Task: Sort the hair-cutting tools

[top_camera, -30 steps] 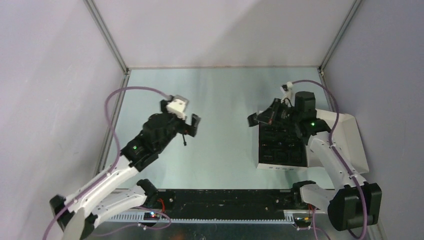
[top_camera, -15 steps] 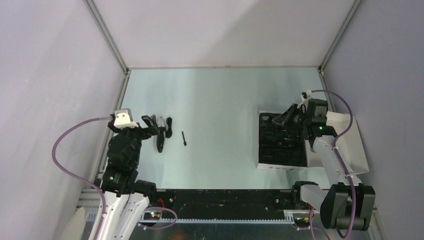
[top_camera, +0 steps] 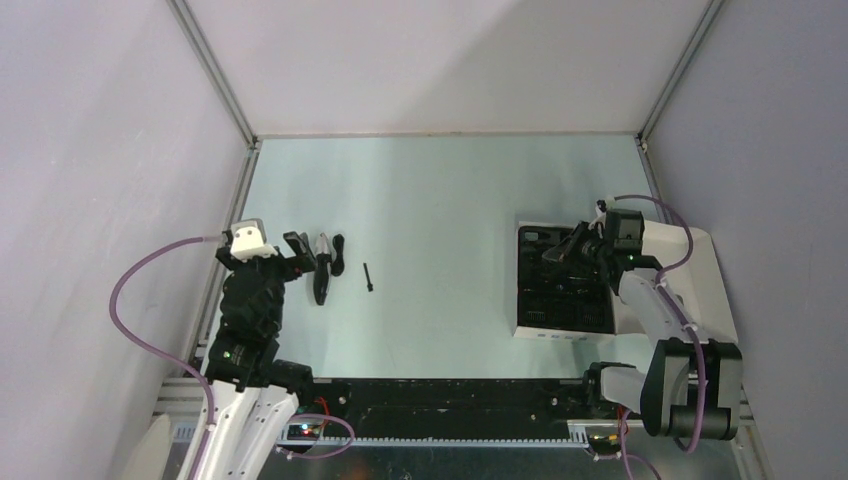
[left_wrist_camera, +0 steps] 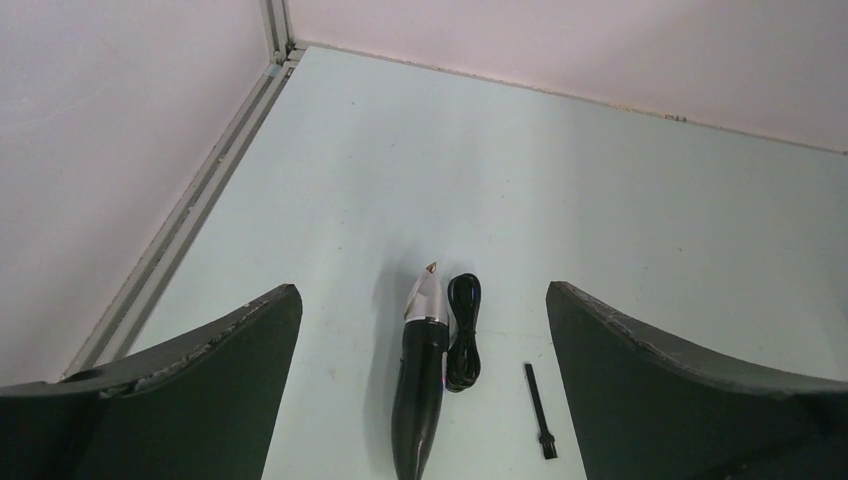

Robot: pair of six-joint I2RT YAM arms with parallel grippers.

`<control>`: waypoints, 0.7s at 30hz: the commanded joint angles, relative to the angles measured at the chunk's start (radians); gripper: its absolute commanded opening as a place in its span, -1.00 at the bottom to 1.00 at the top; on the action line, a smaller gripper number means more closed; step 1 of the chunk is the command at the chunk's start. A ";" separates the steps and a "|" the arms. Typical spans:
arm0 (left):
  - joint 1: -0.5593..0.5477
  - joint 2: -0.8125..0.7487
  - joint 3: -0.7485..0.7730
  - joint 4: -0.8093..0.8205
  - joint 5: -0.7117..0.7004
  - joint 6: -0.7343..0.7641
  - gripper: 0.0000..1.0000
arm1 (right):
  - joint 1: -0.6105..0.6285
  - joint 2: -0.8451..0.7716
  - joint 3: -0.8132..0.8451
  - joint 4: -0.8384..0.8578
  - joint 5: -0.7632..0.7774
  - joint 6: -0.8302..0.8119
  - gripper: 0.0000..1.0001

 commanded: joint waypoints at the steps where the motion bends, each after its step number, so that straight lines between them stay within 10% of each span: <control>1: -0.019 0.010 -0.008 0.051 -0.029 0.024 0.99 | -0.005 0.026 -0.013 0.073 -0.014 0.017 -1.00; 21: -0.038 0.011 -0.013 0.056 -0.017 0.031 0.99 | -0.037 0.187 -0.019 0.139 -0.131 -0.004 -1.00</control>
